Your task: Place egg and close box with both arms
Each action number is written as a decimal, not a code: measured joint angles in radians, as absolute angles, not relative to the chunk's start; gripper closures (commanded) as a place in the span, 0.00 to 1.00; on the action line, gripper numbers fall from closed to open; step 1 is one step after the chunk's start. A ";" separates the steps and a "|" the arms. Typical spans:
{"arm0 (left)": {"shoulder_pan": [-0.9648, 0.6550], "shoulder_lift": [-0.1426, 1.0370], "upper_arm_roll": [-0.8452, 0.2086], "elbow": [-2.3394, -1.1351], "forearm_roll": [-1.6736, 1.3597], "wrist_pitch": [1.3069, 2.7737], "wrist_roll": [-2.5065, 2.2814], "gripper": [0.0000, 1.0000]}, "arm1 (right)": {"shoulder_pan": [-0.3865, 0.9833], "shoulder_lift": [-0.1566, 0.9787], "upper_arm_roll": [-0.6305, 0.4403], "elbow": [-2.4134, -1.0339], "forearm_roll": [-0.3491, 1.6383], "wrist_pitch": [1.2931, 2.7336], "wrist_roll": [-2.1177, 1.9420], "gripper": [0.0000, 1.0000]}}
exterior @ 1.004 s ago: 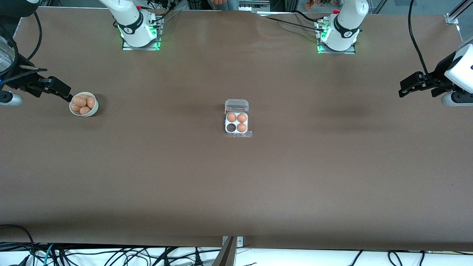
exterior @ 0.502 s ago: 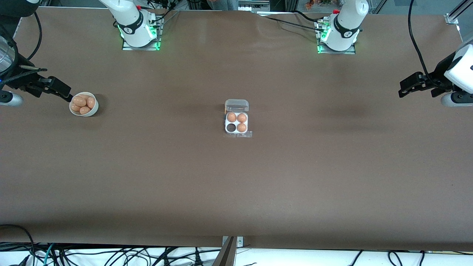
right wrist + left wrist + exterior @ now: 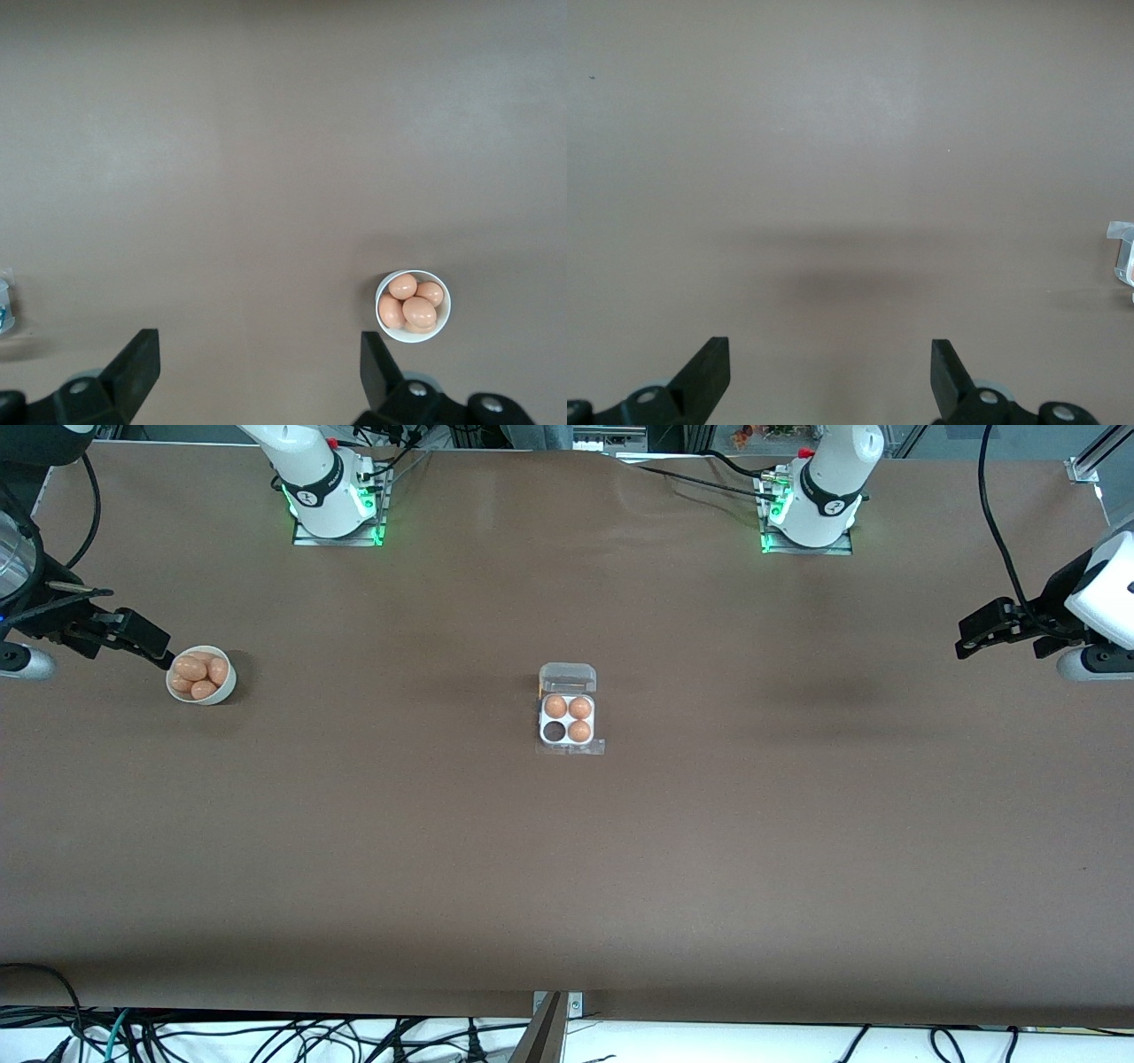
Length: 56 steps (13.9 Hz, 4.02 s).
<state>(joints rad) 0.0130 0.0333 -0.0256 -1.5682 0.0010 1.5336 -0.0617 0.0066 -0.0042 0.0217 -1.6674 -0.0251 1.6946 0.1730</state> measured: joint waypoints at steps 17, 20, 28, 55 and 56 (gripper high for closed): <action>0.013 0.034 -0.026 -1.568 0.001 1.534 -0.062 0.00 | -0.065 0.129 -0.208 -2.065 -0.029 2.011 -0.112 0.00; 0.013 0.034 -0.026 -1.568 0.001 1.534 -0.062 0.00 | -0.065 0.109 -0.264 -2.226 -0.028 2.171 -0.187 0.00; 0.013 0.034 -0.026 -1.568 0.001 1.534 -0.062 0.00 | -0.065 0.122 -0.365 -2.413 -0.028 2.445 -0.418 0.00; 0.013 0.034 -0.026 -1.568 0.001 1.534 -0.062 0.00 | -0.063 0.159 -0.365 -2.446 0.076 2.465 -0.429 0.58; 0.013 0.034 -0.026 -1.568 0.001 1.534 -0.062 0.00 | -0.063 0.159 -0.363 -2.446 0.077 2.465 -0.430 0.58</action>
<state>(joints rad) 0.0135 0.0340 -0.0256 -1.5681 0.0010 1.5336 -0.0617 -0.0626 0.1594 -0.3625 -2.4457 0.0765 2.4647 -0.4297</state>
